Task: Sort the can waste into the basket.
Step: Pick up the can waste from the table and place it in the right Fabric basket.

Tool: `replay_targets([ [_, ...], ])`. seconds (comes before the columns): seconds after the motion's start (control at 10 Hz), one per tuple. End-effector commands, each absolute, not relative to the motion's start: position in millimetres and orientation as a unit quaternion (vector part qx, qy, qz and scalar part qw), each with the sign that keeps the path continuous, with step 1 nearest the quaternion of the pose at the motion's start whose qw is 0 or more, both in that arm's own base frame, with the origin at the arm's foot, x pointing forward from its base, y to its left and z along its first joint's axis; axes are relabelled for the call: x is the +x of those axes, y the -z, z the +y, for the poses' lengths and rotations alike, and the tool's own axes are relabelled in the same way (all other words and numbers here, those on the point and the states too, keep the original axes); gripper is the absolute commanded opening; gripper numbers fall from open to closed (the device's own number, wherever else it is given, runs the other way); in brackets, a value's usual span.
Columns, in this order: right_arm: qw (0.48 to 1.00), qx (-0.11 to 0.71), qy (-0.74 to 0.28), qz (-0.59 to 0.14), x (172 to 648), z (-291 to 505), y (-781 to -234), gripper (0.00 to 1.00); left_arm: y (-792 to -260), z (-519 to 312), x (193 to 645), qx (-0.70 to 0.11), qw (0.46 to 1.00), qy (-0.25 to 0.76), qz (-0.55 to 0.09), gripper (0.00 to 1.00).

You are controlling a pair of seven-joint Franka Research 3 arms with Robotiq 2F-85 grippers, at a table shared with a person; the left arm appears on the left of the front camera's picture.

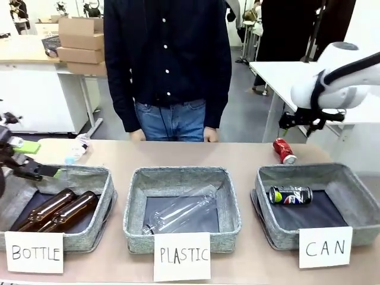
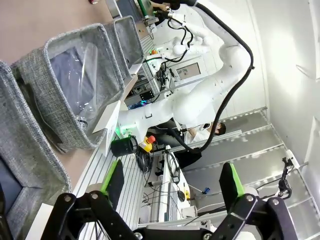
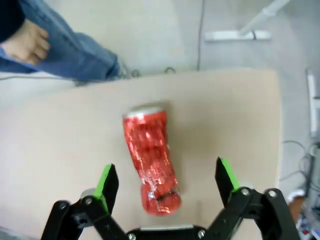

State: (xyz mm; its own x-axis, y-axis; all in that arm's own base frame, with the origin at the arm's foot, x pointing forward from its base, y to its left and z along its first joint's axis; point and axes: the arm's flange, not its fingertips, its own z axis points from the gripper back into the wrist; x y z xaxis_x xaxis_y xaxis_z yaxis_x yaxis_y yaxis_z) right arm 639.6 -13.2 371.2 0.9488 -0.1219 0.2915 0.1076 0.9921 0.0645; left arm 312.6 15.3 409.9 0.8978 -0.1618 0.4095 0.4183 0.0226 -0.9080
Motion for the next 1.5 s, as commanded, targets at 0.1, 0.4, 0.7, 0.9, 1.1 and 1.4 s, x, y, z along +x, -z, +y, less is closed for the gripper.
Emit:
replay_targets([
  [0.1, 0.987, 0.071, 0.037, -0.137, 651.8, -8.3, -350.0, 1.00, -413.1, 17.2, 310.4, -0.668, 0.709, 0.206, -0.094, 1.00],
  [0.4, 0.993, 0.047, 0.032, -0.107, 656.1, -5.9, -316.6, 1.00, -413.1, 17.2, 310.4, -0.668, 0.709, 0.206, -0.094, 1.00],
  [0.7, 0.993, 0.046, 0.031, -0.101, 652.7, -7.4, -309.8, 1.00, -413.1, 17.2, 310.4, -0.668, 0.709, 0.206, -0.094, 1.00],
  [0.9, 0.994, 0.029, 0.034, -0.098, 652.1, -3.2, -313.4, 0.40, -413.1, 17.2, 310.4, -0.668, 0.709, 0.206, -0.094, 1.00],
  [1.1, 0.994, 0.029, 0.035, -0.095, 652.3, -3.6, -313.1, 0.00, -413.1, 17.2, 310.4, -0.668, 0.709, 0.206, -0.094, 1.00],
  [1.4, 0.995, 0.024, 0.040, -0.088, 651.1, -3.6, -311.3, 0.14, -413.1, 17.2, 310.4, -0.668, 0.709, 0.206, -0.094, 1.00],
])
